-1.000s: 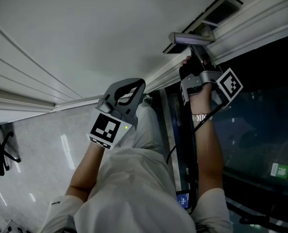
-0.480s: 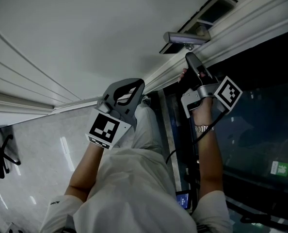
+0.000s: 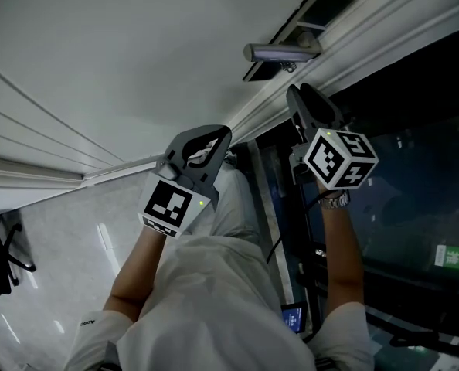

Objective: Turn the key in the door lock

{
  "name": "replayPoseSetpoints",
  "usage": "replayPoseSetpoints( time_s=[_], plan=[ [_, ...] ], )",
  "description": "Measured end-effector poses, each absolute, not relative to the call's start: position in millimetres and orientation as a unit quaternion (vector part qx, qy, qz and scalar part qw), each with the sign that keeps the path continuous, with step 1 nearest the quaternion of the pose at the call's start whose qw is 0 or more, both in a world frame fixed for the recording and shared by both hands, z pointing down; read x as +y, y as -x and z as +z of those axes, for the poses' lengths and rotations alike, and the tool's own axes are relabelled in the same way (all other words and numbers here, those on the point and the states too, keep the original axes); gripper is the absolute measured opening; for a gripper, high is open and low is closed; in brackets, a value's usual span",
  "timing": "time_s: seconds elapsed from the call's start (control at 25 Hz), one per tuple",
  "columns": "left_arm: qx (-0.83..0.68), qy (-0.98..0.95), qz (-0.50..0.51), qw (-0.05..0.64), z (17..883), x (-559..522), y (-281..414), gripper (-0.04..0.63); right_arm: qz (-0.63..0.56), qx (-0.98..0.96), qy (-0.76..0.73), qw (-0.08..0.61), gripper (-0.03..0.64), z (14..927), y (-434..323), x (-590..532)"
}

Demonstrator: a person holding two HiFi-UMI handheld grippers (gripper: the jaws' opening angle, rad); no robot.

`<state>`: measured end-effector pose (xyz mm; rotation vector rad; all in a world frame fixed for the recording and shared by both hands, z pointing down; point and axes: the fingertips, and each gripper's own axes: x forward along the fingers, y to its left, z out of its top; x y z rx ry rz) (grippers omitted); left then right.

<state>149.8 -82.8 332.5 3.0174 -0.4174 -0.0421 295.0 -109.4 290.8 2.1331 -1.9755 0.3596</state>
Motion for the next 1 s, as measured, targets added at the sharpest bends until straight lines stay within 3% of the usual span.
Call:
replayPoseSetpoints(
  time_s=[0.28, 0.4, 1.0],
  plan=[
    [-0.138, -0.989, -0.019, 0.048, 329, -82, -149, 0.006, -0.181, -0.565, -0.700, 0.398, 0.094, 284, -283, -116],
    [-0.138, -0.989, -0.021, 0.044, 325, -81, -148, 0.006, -0.274, -0.518, -0.653, 0.479, 0.092, 287, -276, -121],
    [-0.151, -0.987, -0.018, 0.050, 330, -93, -142, 0.005, -0.308, -0.484, -0.619, 0.536, 0.092, 293, -281, -148]
  ],
)
